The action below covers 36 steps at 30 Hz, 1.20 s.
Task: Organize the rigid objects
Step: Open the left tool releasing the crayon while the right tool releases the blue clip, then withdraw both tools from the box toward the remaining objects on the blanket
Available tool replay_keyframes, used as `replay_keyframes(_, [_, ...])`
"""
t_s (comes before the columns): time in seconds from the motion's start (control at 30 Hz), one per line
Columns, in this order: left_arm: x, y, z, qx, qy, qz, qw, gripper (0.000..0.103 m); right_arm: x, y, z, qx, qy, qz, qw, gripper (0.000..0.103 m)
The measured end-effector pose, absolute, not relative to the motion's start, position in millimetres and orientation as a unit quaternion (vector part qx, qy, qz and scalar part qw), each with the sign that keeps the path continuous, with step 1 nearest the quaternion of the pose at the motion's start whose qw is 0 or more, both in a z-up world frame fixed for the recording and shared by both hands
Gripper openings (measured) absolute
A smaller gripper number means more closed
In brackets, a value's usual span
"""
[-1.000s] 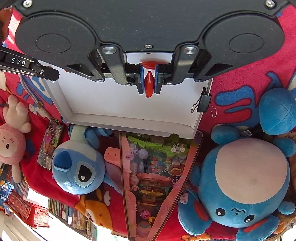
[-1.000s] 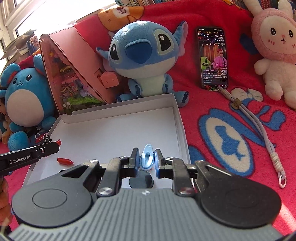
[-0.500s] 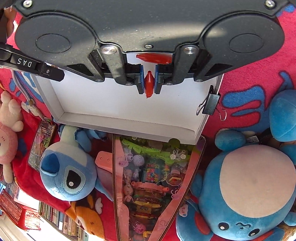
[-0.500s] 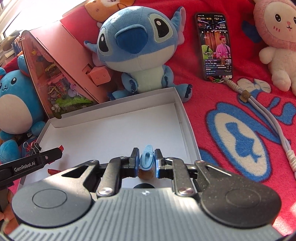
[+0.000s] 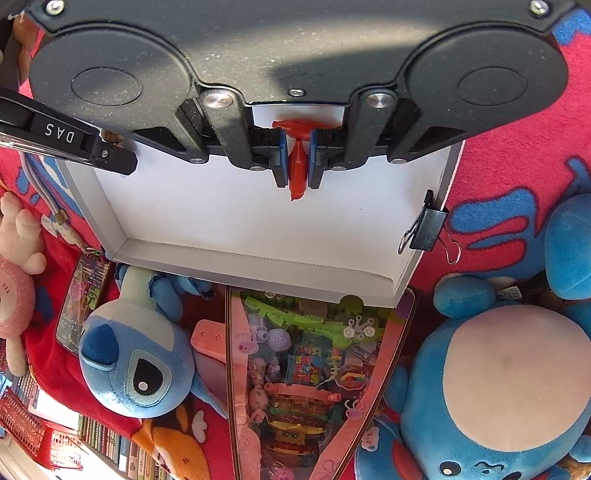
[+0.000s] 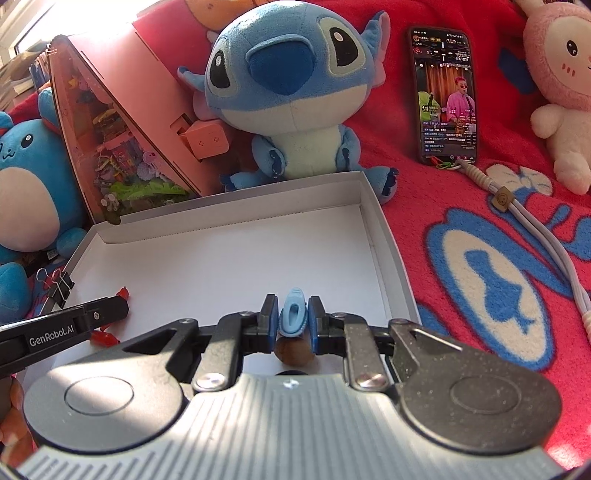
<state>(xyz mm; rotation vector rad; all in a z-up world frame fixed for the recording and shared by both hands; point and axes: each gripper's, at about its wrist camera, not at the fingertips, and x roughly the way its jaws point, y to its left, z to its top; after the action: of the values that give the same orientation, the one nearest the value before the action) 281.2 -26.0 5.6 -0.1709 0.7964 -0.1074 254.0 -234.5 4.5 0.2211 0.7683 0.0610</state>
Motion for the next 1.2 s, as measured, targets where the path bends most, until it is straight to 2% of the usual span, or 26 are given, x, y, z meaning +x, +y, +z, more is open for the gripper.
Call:
replay_keyframes(0.57, [264.9,-29.2,5.7,-0.060,0.381,-0.063,0.920,0.011,239.7,-232.5,3.3,0.096,0.372,0.042,0.922,0.022])
replay_keyframes(0.67, [263.6,-28.8,7.7,-0.060,0.384,-0.067,0.919,0.012,239.2,-234.0,3.5,0.106,0.368,0.042,0.923,0.031])
replay_keyframes(0.7, [263.2,-28.1,8.9,-0.062,0.385,-0.070,0.918,0.017,238.9,-234.2,4.0,0.107,0.367,0.042,0.923,0.044])
replay_keyframes(0.73, [262.7,-27.6,10.5,-0.064,0.385,-0.071,0.918,0.020,237.7,-234.4,4.9,0.107,0.363,0.041,0.925,0.046])
replay_keyframes(0.8, [258.8,-26.4,15.5,-0.060,0.375,-0.074,0.922,0.034,235.4,-234.5,8.2,0.105,0.357,0.043,0.927,0.049])
replay_keyframes(1.0, [237.0,-28.8,33.5,-0.019,0.333,-0.090,0.939,0.047,222.1,-236.7,23.7,0.091,0.331,0.052,0.938,0.063])
replay_keyframes(1.2, [206.7,-31.8,46.0,0.002,0.312,-0.112,0.944,0.054,199.1,-237.2,34.2,0.069,0.307,0.068,0.947,0.075])
